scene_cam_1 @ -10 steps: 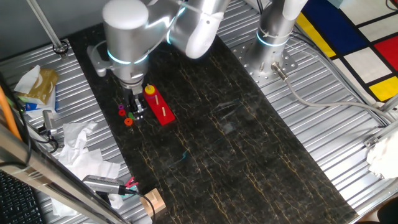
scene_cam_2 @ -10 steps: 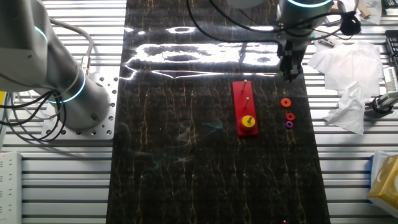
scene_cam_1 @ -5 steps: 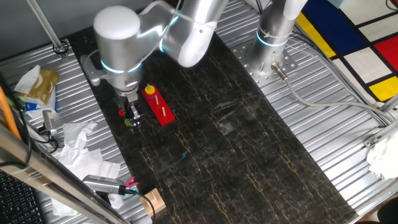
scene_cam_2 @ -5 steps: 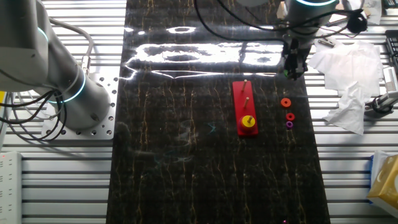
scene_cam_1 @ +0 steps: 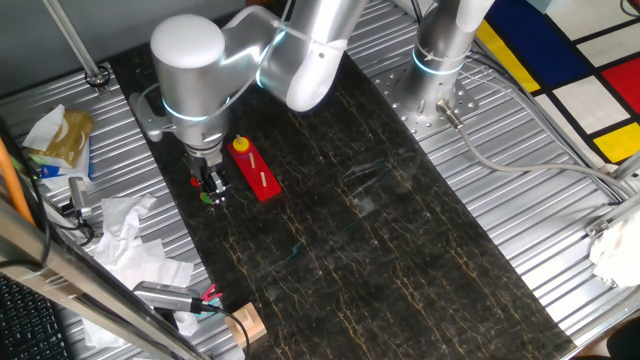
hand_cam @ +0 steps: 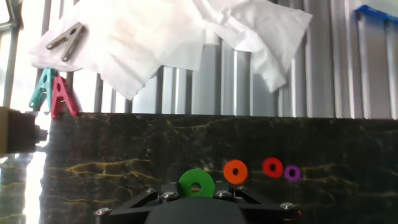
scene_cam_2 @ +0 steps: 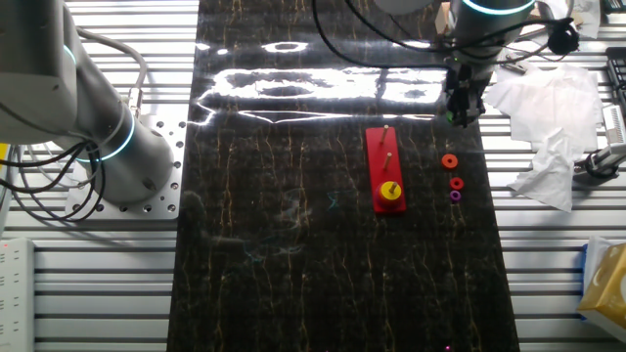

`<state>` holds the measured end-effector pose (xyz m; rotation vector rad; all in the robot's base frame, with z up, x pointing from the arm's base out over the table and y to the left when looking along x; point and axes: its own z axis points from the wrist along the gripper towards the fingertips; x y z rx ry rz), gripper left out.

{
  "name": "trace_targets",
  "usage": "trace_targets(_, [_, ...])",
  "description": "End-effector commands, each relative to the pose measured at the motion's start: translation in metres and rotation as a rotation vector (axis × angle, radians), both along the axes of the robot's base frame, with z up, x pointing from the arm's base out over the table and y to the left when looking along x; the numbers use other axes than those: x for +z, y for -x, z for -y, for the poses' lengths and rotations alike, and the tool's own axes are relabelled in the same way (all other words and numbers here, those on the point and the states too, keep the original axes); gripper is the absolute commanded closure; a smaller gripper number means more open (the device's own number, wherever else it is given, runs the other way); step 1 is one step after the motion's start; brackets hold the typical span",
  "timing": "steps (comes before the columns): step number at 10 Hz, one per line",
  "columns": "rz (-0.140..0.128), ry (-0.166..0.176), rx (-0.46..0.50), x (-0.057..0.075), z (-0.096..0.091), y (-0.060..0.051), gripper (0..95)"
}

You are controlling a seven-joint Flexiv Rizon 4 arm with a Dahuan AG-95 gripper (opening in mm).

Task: Take out one Hanoi block and throw it aside

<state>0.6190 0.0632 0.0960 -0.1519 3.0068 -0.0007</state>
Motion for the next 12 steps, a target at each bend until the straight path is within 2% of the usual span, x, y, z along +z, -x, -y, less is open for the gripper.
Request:
trace_targets(1, [-0.004,0.004,0.002,-0.002,0.000,-0.001,95.0])
trace_targets(5, [-0.002,0.006,0.019,-0.011,0.000,0.000,95.0])
trace_targets(12, [-0.003,0.005,0.028,-0.012,-0.002,0.001,95.0])
